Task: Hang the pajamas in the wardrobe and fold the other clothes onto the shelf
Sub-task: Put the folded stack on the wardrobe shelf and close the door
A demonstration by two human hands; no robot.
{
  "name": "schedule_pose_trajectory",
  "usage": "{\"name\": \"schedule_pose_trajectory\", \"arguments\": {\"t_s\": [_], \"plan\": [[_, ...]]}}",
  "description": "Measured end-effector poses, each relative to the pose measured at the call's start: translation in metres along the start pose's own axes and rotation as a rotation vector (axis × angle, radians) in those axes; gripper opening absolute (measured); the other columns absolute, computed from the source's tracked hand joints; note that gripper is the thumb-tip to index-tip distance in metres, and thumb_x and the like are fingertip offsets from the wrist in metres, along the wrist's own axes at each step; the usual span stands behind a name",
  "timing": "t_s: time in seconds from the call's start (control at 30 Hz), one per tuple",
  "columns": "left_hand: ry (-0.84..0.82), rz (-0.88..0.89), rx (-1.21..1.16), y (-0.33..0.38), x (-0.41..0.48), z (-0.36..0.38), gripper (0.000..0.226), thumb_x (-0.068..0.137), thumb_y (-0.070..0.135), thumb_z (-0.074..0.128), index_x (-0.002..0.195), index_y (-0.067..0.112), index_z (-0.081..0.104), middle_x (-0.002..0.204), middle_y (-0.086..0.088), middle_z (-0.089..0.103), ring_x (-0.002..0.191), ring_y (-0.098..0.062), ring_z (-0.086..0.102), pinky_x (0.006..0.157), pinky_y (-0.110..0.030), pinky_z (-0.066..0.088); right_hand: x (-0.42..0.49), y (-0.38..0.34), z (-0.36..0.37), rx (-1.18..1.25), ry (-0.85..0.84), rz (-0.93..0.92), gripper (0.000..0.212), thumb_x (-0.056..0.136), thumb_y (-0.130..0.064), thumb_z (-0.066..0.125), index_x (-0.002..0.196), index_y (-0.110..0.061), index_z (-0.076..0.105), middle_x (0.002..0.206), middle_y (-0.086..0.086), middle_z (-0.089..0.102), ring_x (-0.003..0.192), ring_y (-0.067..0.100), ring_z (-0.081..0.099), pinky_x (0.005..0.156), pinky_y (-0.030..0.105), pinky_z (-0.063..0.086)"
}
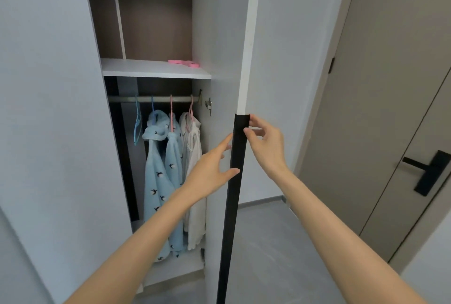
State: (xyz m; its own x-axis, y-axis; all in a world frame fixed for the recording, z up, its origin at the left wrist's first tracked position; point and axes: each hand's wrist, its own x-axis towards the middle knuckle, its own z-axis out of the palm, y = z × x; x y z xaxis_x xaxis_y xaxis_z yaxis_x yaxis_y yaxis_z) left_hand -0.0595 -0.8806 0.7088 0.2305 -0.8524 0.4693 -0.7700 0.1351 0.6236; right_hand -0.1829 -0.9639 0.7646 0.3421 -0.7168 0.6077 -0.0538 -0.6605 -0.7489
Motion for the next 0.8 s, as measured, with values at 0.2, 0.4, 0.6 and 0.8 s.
{"name": "schedule_pose_trajectory", "arguments": {"t_s": [0.2, 0.4, 0.6, 0.8], "plan": [[0.215, -0.065, -0.109, -0.017, -0.019, -0.021, 0.091, 0.081, 0.023, 0.073, 0.136, 0.058, 0.01, 0.128, 0.026, 0.039, 0.115, 0.006, 0.044, 0.089, -0.003, 0.035, 0.004, -0.018, 0.045, 0.077, -0.128, -0.012, 0.028, 0.093, -0.013, 0.06, 0.121, -0.01, 0.065, 0.109, 0.003, 0.07, 0.097, 0.017, 0.066, 0.089, 0.039, 0.055], [0.374, -0.182, -0.001, -0.063, -0.035, -0.06, 0.096, 0.08, 0.027, 0.074, 0.128, 0.07, 0.003, 0.113, 0.028, 0.044, 0.088, 0.022, 0.048, 0.066, 0.005, 0.039, 0.013, -0.04, 0.107, 0.153, -0.221, -0.026, 0.024, 0.091, -0.014, 0.062, 0.113, -0.007, 0.068, 0.097, 0.007, 0.071, 0.085, 0.02, 0.07, 0.079, 0.035, 0.059], [0.43, -0.289, 0.055, -0.123, -0.036, -0.104, 0.094, 0.079, 0.03, 0.074, 0.139, 0.06, 0.008, 0.112, 0.018, 0.057, 0.095, 0.003, 0.056, 0.081, -0.014, 0.046, 0.033, -0.057, 0.182, 0.153, -0.266, -0.068, 0.018, 0.089, -0.018, 0.067, 0.104, -0.011, 0.071, 0.086, -0.003, 0.069, 0.079, 0.015, 0.069, 0.072, 0.025, 0.059], [0.484, -0.308, 0.083, -0.186, -0.022, -0.154, 0.086, 0.079, 0.032, 0.075, 0.141, 0.053, 0.019, 0.113, 0.02, 0.055, 0.093, 0.005, 0.056, 0.073, -0.01, 0.041, 0.062, -0.063, 0.262, 0.159, -0.292, -0.053, 0.006, 0.086, -0.019, 0.068, 0.09, -0.016, 0.072, 0.076, -0.004, 0.069, 0.068, 0.01, 0.068, 0.074, 0.032, 0.06]]}}
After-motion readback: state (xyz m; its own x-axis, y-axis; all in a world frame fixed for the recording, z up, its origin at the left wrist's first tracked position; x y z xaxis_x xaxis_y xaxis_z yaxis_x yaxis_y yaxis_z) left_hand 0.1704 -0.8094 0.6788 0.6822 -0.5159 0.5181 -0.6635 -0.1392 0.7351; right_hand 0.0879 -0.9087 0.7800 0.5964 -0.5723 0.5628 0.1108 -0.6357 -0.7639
